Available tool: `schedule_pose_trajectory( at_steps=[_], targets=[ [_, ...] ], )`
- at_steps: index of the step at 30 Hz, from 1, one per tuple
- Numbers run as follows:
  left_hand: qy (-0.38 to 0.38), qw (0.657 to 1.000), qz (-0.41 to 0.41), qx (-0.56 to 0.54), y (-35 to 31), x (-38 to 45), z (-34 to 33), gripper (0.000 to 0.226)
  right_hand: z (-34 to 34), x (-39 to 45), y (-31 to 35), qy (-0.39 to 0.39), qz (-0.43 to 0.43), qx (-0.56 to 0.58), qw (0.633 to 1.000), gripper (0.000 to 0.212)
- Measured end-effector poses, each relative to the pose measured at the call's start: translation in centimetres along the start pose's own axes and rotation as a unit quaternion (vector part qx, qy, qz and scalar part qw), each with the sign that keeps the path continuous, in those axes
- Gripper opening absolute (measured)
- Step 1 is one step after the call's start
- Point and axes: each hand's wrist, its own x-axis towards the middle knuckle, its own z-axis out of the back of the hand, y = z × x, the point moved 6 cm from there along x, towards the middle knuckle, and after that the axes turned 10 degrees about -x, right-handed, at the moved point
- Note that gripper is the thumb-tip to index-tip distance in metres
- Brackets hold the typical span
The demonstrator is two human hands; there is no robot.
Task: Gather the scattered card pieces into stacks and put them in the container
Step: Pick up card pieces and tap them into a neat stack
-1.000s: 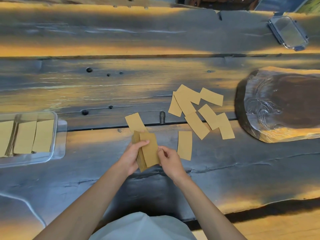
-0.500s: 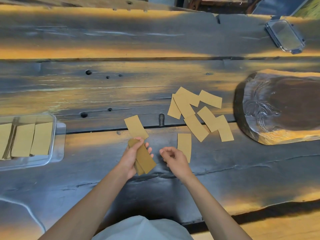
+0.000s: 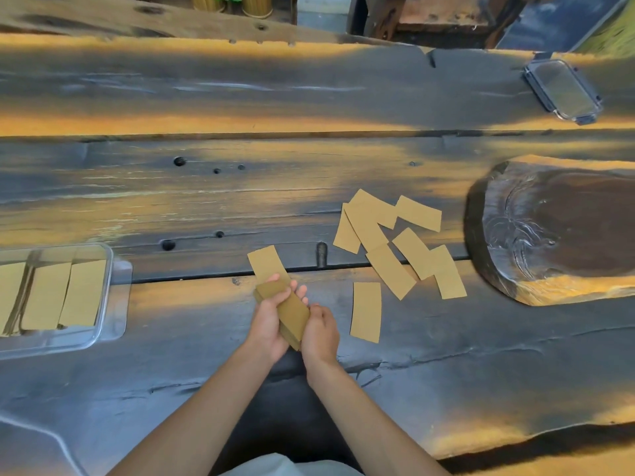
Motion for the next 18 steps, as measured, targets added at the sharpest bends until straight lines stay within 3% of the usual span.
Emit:
schedule_pose_trajectory(
  at_steps=[3, 5, 7, 10, 13, 15, 18],
  targets=[
    [-0.016, 0.996, -0.05, 0.077, -2.2, 0.4, 0.2, 0.028, -0.8, 0.0, -0.3, 0.149, -0.047, 0.055, 0.986, 0.032],
    [-0.03, 0.986, -0.096, 0.13, -3.2, 0.2, 0.1, 0.028, -0.9, -0.3, -0.4, 0.247, -0.022, 0.06, 0.967, 0.034],
    [-0.016, 0.979, -0.123, 0.16, -3.7, -0.4, -0.2, 0.033, -0.4, -0.1, -0.2, 0.287, 0.033, 0.017, 0.957, 0.031],
    [0.043, 0.972, -0.102, 0.206, -3.6, -0.8, -0.4, 0.052, 1.1, 1.4, 0.4, 0.245, 0.1, -0.022, 0.964, 0.032],
    [0.034, 0.951, -0.093, 0.293, -4.0, -0.8, 0.6, 0.045, 3.7, 3.0, 1.7, 0.145, 0.187, -0.13, 0.963, 0.028],
    [0.055, 0.906, -0.101, 0.408, -4.2, -0.7, 0.7, 0.037, 5.1, 4.0, 2.3, 0.073, 0.232, -0.219, 0.945, 0.029],
    [0.098, 0.796, -0.145, 0.58, -3.6, -0.2, 0.3, 0.035, 5.6, 4.9, 2.6, 0.025, 0.299, -0.271, 0.915, 0.027]
  ],
)
